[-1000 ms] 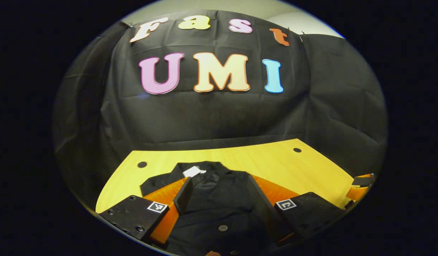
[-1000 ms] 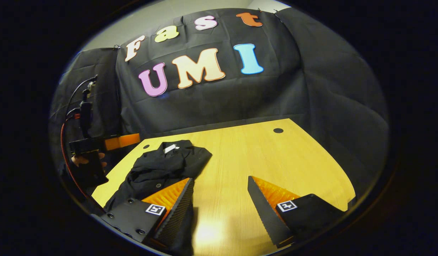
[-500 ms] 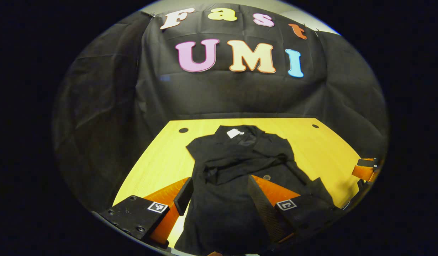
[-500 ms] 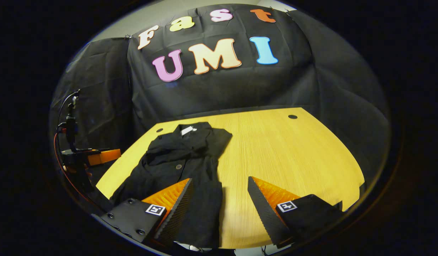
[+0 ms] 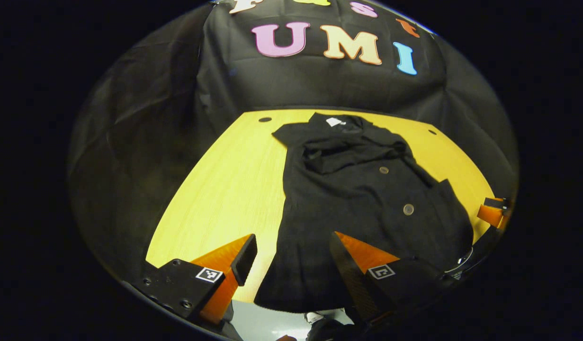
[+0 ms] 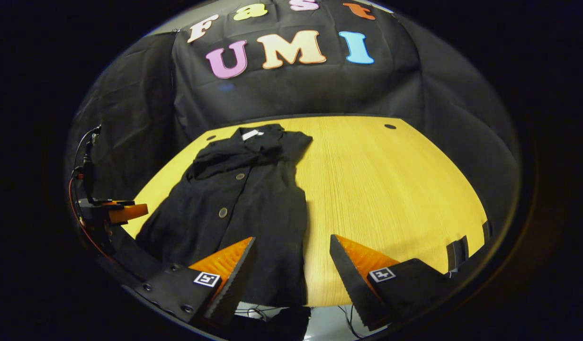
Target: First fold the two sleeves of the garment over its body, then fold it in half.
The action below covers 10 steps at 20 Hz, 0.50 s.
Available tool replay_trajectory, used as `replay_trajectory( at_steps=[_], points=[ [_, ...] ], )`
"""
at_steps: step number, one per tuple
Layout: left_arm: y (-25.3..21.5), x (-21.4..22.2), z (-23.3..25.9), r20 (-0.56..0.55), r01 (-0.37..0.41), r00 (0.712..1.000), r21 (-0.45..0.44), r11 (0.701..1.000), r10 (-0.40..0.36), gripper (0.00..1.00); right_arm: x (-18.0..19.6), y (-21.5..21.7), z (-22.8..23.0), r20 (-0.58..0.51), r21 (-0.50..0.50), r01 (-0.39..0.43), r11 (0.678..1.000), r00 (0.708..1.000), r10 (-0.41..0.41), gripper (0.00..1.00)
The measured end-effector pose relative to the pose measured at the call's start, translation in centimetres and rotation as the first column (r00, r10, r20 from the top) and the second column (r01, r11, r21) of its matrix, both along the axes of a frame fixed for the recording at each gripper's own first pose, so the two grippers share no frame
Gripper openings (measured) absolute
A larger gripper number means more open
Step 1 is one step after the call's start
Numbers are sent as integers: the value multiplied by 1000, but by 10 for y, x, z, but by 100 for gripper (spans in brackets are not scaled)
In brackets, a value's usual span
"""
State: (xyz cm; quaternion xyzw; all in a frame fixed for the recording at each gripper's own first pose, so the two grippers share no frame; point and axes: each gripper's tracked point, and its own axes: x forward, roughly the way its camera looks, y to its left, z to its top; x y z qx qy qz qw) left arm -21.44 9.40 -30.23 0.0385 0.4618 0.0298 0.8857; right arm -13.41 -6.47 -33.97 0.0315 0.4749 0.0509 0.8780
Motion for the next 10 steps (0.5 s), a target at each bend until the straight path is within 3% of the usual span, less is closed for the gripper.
replay_trajectory(
  at_steps=[1, 3, 4, 5, 6, 9, 10],
  points=[
    [3, -8, -6, -20, -9, 1000, 2, 1000, 9, 95, -6, 0, -6, -19, -11, -1, 1000, 1000, 0, 93],
    [9, -22, -16, -49, -18, 999, 4, 1000, 18, 95, -16, 1, -18, -56, -26, -4, 1000, 998, 3, 93],
    [10, -29, -20, -63, -20, 998, 6, 1000, 21, 95, -19, 1, -22, -74, -33, -5, 999, 997, 3, 98],
    [12, -35, -23, -73, -20, 997, 7, 1000, 20, 95, -22, 3, -27, -85, -37, -7, 999, 996, 4, 93],
    [12, -39, -29, -86, -21, 996, 10, 1000, 22, 95, -24, 5, -30, -94, -45, -9, 999, 996, 5, 98],
    [13, -48, -35, -103, -34, 994, -8, 999, 33, 95, -34, 7, -44, -136, -68, -16, 998, 991, 7, 98],
    [12, -46, -35, -93, -36, 995, -18, 999, 34, 96, -36, 8, -49, -154, -74, -19, 997, 988, 7, 93]
  ],
)
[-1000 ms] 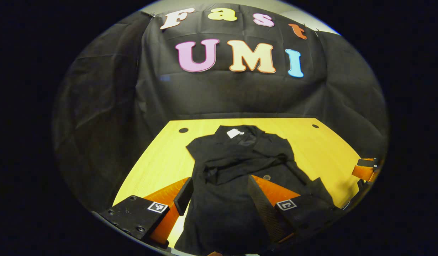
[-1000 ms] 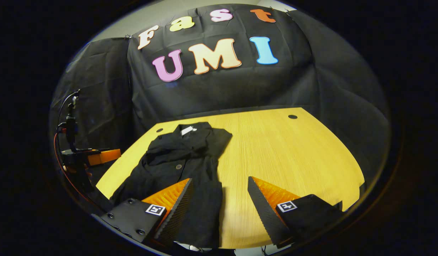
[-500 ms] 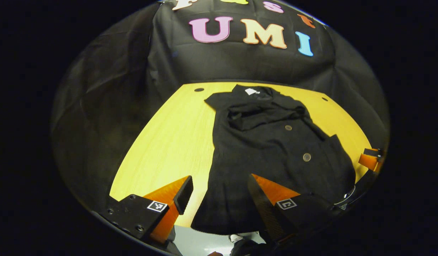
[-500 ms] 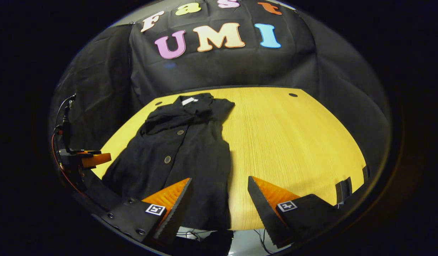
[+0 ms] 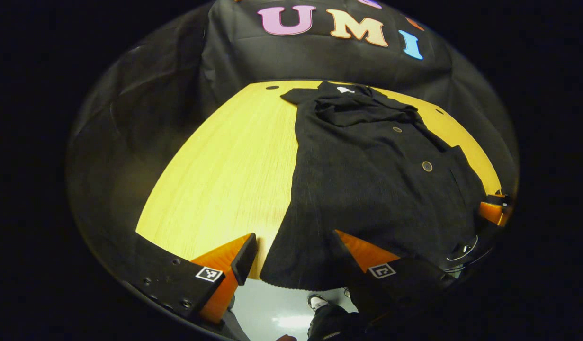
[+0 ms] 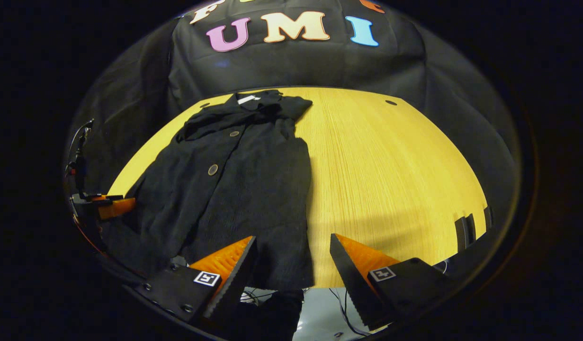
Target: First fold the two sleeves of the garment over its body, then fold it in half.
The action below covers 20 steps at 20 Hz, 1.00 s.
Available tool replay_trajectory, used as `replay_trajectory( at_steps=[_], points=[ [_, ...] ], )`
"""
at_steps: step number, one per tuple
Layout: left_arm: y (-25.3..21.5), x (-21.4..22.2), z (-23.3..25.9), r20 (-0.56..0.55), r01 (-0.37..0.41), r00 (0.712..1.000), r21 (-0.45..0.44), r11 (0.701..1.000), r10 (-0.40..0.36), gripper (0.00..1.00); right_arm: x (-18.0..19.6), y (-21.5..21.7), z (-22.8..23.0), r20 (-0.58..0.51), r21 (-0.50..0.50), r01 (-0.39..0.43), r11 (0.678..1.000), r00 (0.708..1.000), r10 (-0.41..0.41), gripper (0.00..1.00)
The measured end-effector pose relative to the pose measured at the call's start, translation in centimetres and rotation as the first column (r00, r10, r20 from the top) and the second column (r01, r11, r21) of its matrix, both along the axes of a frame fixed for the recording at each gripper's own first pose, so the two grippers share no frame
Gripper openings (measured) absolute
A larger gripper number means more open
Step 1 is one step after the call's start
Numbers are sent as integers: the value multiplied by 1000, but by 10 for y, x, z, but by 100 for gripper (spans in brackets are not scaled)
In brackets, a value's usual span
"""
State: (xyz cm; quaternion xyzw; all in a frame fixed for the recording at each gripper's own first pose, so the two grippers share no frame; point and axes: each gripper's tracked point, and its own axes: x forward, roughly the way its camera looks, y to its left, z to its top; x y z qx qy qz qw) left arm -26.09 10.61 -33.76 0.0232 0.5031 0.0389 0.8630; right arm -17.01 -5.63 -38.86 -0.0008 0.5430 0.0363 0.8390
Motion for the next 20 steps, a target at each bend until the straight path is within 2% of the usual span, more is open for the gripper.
replay_trajectory(
  at_steps=[2, 3, 4, 5, 7, 9, 10, 11, 12, 13, 14, 15, 16, 20],
  points=[
    [-2, -1, -1, -3, 8, 1000, -21, 1000, -8, 95, -11, 4, -11, -54, -17, -4, 1000, 999, 3, 93],
    [-4, 0, -2, -5, 25, 1000, -24, 999, -26, 95, -6, 2, -10, -35, -38, -30, 999, 999, 29, 98],
    [-6, 0, -3, 2, 43, 999, -30, 999, -43, 95, -6, 3, -10, -39, -34, -30, 999, 999, 29, 97],
    [-8, 0, -2, 10, 62, 998, -35, 997, -61, 93, -10, 4, -8, -32, -33, -26, 999, 999, 25, 96],
    [-13, 0, -2, 27, 99, 995, -43, 994, -98, 85, -12, 10, -7, -25, -16, -32, 999, 999, 32, 85],
    [-17, 0, -4, 28, 128, 992, -51, 991, -127, 65, -10, 21, -11, -25, 6, -59, 998, 998, 59, 49],
    [-20, 0, -4, 25, 137, 991, -65, 989, -135, 59, -10, 24, -11, -33, 14, -70, 997, 997, 70, 29],
    [-24, 1, -3, 27, 137, 991, -81, 987, -135, 48, -10, 24, -11, -43, 16, -77, 997, 996, 77, 22],
    [-27, 1, -3, 31, 124, 992, -101, 987, -121, 28, -11, 23, -8, -52, 22, -83, 996, 995, 85, 9],
    [-27, 3, -3, 33, 106, 994, -114, 988, -102, 9, -10, 24, -10, -60, 35, -86, 996, 994, 88, 11],
    [-27, 2, -4, 30, 84, 996, -123, 989, -81, 2, -9, 24, -9, -64, 53, -83, 995, 994, 86, 11],
    [-28, 5, -3, 31, 66, 998, -130, 989, -63, 0, -8, 22, -9, -63, 58, -78, 995, 995, 81, 11],
    [-29, 5, -5, 19, 47, 999, -137, 990, -45, 0, -7, 20, -6, -52, 65, -69, 995, 996, 73, 4],
    [-30, 9, 2, -11, 11, 1000, -120, 993, -12, 0, 7, 27, 11, 3, 134, -103, 986, 995, 104, 4]
  ],
)
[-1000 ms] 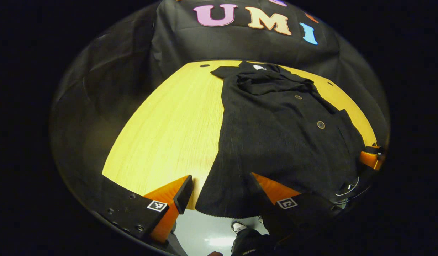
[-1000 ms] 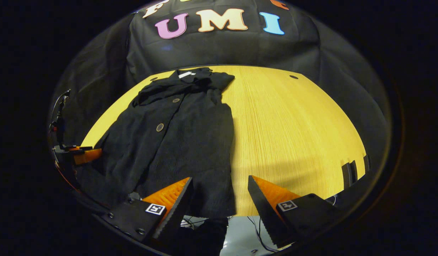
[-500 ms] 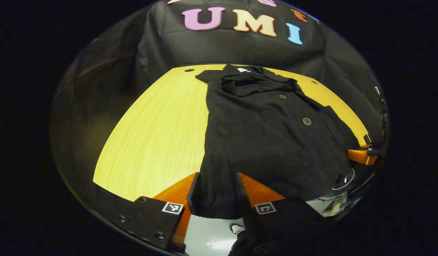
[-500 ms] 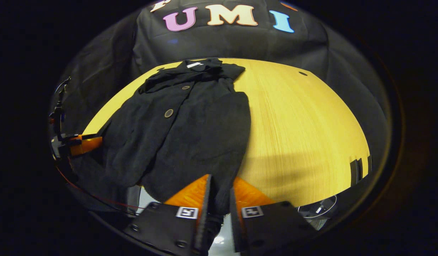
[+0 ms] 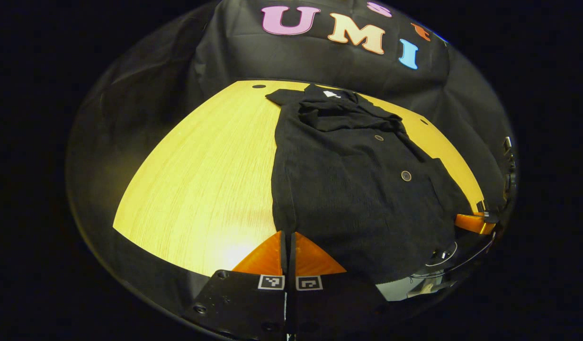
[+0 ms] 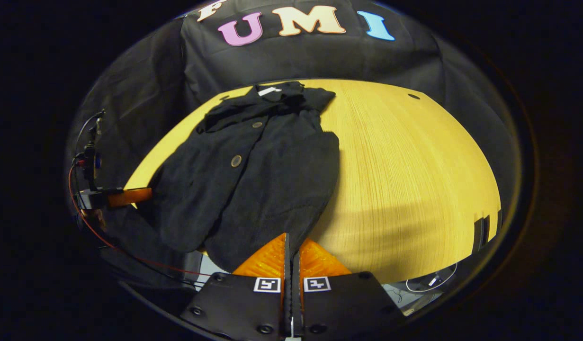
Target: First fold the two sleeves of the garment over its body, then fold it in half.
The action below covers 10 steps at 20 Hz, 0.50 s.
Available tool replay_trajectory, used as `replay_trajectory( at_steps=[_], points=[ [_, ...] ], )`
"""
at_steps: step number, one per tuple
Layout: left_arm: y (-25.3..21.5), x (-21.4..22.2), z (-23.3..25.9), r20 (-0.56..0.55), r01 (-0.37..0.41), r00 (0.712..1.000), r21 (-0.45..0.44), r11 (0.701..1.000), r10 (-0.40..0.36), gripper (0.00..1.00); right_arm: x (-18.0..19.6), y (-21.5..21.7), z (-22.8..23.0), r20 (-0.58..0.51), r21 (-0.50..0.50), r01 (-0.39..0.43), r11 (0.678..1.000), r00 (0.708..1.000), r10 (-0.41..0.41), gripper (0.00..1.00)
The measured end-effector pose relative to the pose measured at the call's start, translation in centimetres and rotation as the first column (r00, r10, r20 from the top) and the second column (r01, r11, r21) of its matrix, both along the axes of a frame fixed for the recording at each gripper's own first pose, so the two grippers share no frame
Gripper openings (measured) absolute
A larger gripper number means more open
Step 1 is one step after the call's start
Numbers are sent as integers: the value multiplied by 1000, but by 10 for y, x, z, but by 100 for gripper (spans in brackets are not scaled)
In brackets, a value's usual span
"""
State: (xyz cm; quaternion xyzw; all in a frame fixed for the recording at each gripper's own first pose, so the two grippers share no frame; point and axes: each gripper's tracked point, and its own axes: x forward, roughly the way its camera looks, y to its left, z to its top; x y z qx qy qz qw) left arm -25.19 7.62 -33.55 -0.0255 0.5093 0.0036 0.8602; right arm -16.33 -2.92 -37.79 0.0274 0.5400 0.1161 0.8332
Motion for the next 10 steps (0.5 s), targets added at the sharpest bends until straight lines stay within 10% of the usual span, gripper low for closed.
replay_trajectory(
  at_steps=[10],
  points=[
    [-16, 69, 52, 111, -116, 986, -60, 991, 122, 0, 68, 8, 50, 129, 122, -82, 989, 989, 66, 4]
  ],
)
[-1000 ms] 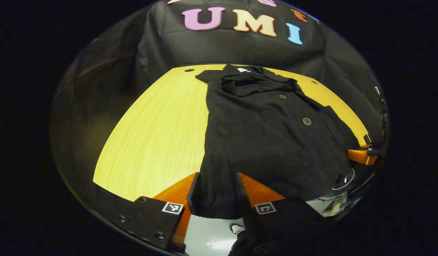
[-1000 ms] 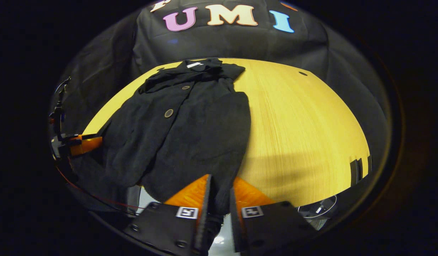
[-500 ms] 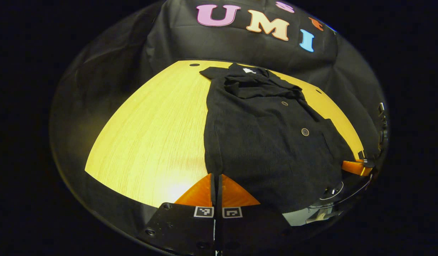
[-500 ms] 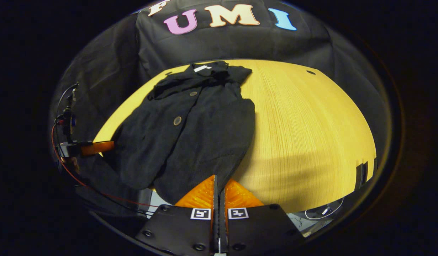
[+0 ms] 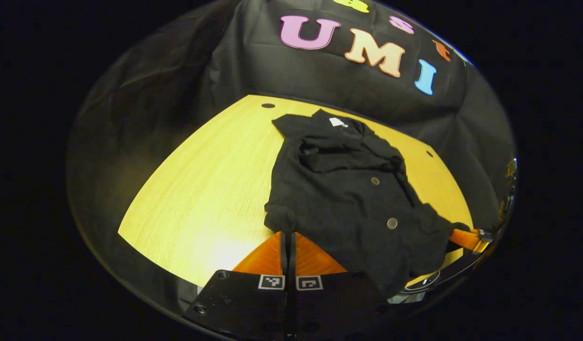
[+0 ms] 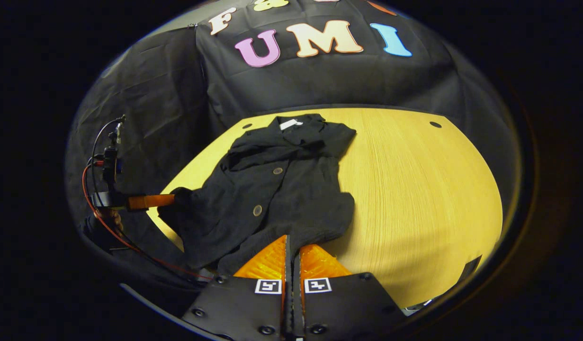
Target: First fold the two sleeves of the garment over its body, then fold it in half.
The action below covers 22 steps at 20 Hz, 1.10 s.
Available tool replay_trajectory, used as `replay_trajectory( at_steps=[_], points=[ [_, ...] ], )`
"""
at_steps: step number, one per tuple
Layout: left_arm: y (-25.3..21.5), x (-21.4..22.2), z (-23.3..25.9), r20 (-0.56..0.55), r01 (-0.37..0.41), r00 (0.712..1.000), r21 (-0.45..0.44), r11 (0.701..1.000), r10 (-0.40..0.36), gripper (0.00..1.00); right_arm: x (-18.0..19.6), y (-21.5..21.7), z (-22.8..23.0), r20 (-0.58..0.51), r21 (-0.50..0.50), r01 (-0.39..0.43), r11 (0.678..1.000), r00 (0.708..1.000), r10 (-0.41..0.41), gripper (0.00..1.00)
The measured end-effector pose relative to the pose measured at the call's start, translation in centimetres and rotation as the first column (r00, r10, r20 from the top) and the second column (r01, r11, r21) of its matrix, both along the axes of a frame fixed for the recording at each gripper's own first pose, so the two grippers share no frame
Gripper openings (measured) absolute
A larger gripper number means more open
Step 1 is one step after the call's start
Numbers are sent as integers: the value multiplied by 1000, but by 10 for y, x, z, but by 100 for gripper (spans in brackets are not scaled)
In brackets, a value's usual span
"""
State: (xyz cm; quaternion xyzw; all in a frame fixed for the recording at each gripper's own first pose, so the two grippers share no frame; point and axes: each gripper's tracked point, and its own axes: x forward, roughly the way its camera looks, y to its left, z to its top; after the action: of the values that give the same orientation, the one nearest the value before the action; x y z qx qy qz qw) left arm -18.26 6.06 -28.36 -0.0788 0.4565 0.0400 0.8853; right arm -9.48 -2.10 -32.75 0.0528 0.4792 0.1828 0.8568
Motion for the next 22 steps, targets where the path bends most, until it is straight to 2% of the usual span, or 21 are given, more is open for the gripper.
replay_trajectory(
  at_steps=[4, 11, 20, 22],
  points=[
    [-6, 41, 23, 54, 27, 998, -21, 999, -26, 0, 34, 10, 21, 42, 36, 4, 999, 999, -5, 4],
    [-10, 114, 49, 136, 85, 988, -42, 996, -78, 0, 109, 29, 55, 135, 43, 0, 999, 991, -6, 3],
    [-4, 182, 53, 185, 79, 981, -86, 993, -62, 0, 183, 36, 75, 204, 58, 20, 998, 979, -31, 3],
    [-1, 201, 56, 204, 88, 976, -76, 993, -71, 0, 199, 35, 78, 215, 55, 33, 998, 976, -44, 7]
  ],
)
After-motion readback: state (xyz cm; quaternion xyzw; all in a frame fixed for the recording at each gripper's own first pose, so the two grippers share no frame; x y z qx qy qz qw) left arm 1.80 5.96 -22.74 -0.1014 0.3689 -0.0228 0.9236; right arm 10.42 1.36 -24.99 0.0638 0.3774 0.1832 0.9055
